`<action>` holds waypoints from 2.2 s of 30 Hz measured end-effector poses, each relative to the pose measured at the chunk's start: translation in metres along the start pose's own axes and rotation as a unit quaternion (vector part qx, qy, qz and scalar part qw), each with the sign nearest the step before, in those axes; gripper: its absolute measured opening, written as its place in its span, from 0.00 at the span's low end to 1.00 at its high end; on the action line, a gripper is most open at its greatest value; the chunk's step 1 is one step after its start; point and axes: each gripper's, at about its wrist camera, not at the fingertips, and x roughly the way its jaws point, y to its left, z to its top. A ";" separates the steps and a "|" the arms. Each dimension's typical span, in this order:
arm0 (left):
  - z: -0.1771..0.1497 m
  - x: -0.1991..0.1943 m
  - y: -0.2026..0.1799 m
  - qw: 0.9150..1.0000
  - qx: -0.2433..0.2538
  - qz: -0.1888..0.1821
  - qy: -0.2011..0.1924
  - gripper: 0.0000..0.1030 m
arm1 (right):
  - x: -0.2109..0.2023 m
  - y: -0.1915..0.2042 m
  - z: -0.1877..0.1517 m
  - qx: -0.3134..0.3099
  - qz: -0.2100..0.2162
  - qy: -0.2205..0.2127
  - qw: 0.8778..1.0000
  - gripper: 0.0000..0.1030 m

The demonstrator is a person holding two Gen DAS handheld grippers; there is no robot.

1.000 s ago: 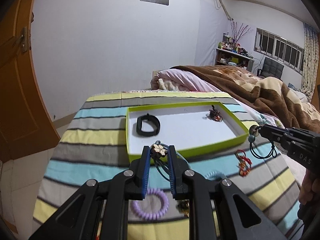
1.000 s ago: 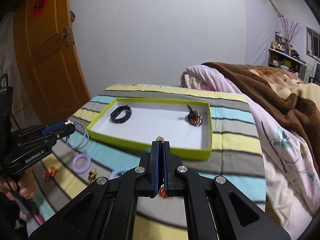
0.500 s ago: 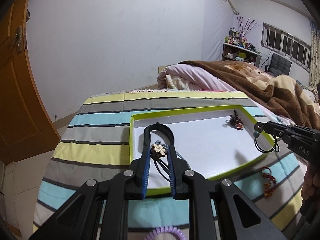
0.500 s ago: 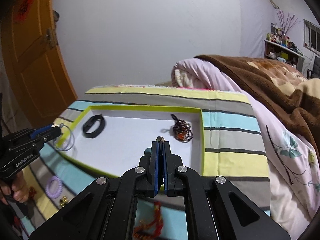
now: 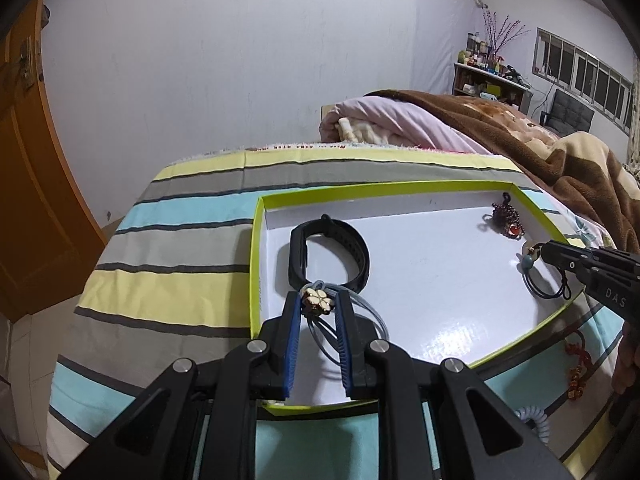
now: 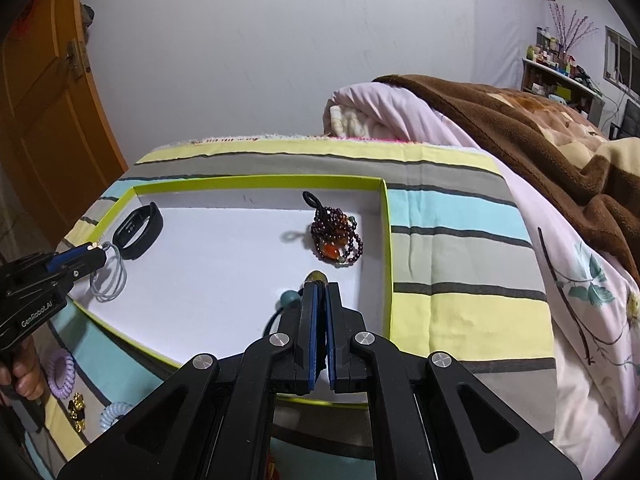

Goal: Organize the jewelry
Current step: 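Lower both hair ties into the green box and open both tools, then withdraw both open tools from the box back over the remaining jewelry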

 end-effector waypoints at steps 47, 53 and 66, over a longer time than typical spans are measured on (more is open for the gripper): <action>-0.088 -0.162 0.002 0.997 -0.026 -0.018 -0.068 0.29 | -0.170 0.052 -0.103 -0.006 0.025 -0.060 0.998 0.35; -0.104 -0.176 -0.001 0.997 -0.028 -0.027 -0.072 0.29 | -0.183 0.056 -0.124 -0.003 0.027 -0.054 0.998 0.35; -0.118 -0.179 -0.007 0.997 -0.024 -0.038 -0.066 0.29 | -0.186 0.053 -0.138 0.008 0.025 -0.046 0.999 0.35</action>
